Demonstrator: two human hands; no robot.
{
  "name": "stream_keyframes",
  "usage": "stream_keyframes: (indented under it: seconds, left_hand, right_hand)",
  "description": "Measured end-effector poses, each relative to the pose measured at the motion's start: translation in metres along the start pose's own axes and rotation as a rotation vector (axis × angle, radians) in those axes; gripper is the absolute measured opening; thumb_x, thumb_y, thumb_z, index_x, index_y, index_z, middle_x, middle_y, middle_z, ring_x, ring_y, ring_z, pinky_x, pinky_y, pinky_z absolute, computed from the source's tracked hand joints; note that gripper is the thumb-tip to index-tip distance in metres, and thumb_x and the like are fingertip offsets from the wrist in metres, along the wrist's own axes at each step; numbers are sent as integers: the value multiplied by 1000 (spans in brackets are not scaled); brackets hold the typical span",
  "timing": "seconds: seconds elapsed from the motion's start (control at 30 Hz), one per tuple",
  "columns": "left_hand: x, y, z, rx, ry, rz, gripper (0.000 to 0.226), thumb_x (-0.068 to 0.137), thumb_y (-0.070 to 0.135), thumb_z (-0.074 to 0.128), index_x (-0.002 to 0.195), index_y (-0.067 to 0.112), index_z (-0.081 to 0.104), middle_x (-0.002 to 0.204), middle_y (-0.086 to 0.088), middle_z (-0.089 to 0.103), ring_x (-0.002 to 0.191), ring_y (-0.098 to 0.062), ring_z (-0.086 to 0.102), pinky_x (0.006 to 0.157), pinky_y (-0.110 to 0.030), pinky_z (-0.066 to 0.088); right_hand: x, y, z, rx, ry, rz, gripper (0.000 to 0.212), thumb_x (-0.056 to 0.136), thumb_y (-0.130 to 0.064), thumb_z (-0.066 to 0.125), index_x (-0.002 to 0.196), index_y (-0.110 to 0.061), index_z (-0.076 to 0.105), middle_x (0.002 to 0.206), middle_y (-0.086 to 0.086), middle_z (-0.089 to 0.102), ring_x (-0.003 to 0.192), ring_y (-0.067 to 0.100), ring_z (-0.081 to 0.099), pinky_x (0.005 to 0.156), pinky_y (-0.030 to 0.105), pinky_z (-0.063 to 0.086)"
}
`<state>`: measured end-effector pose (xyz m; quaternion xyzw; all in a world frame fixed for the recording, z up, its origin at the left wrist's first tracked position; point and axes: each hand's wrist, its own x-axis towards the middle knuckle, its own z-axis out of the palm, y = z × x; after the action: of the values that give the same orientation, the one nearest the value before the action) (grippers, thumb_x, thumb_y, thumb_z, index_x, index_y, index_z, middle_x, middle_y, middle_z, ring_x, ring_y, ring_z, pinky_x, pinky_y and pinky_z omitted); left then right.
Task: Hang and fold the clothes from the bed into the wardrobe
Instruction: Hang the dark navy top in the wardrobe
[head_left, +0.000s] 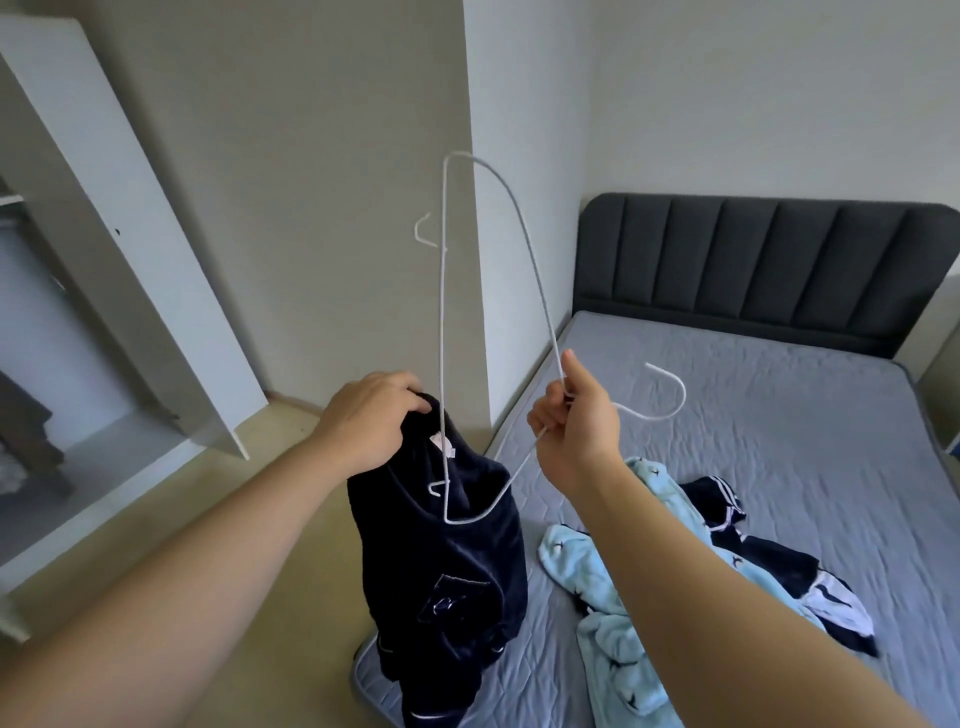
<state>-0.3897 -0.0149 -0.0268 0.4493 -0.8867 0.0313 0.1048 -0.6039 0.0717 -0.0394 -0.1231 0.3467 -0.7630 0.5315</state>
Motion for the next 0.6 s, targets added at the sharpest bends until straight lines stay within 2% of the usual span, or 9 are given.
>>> stream_keyframes:
  seconds: [0.17, 0.33, 0.4, 0.47, 0.53, 0.6]
  left_hand:
    - [-13, -4, -11, -233, 48, -3, 75, 73, -19, 35, 112, 32, 75, 126, 22, 58, 118, -9, 50, 89, -18, 37]
    - [-30, -4, -33, -449, 192, -23, 75, 67, -27, 32, 101, 21, 79, 111, 16, 63, 105, -2, 56, 89, -7, 40]
    - [-35, -4, -44, -494, 296, -36, 74, 66, -28, 31, 97, 18, 80, 107, 14, 64, 101, 3, 55, 89, 0, 36]
    - [-37, -8, -57, -546, 372, -80, 75, 66, -27, 32, 97, 21, 80, 108, 15, 66, 104, 6, 55, 94, 0, 33]
    - [-38, -19, -70, -616, 414, -145, 79, 66, -25, 32, 96, 31, 79, 111, 21, 65, 108, 11, 54, 96, -1, 34]
    - [-42, -34, -78, -684, 418, -223, 83, 66, -23, 33, 89, 43, 78, 110, 23, 67, 106, 10, 57, 93, -5, 41]
  right_hand:
    - [0, 4, 22, 52, -104, 31, 42, 96, -17, 51, 60, -21, 29, 52, -2, 17, 51, 16, 14, 56, 30, 22]
    - [5, 17, 32, 90, -128, 63, 20, 95, -9, 46, 77, -16, 53, 49, -5, 18, 52, 16, 12, 61, 29, 23]
    - [8, 30, 33, 2, -132, 68, 17, 94, -5, 44, 83, -10, 56, 48, -5, 18, 50, 15, 14, 58, 28, 20]
    - [10, 48, 31, -162, -139, 76, 16, 92, -2, 46, 83, -5, 58, 47, -5, 20, 48, 14, 17, 54, 27, 18]
    - [11, 66, 24, -311, -136, 99, 16, 91, -1, 49, 80, -4, 60, 48, -3, 24, 48, 13, 21, 51, 26, 20]
    - [14, 79, 16, -421, -150, 108, 16, 90, -1, 51, 77, -5, 60, 50, -1, 26, 49, 14, 22, 49, 25, 22]
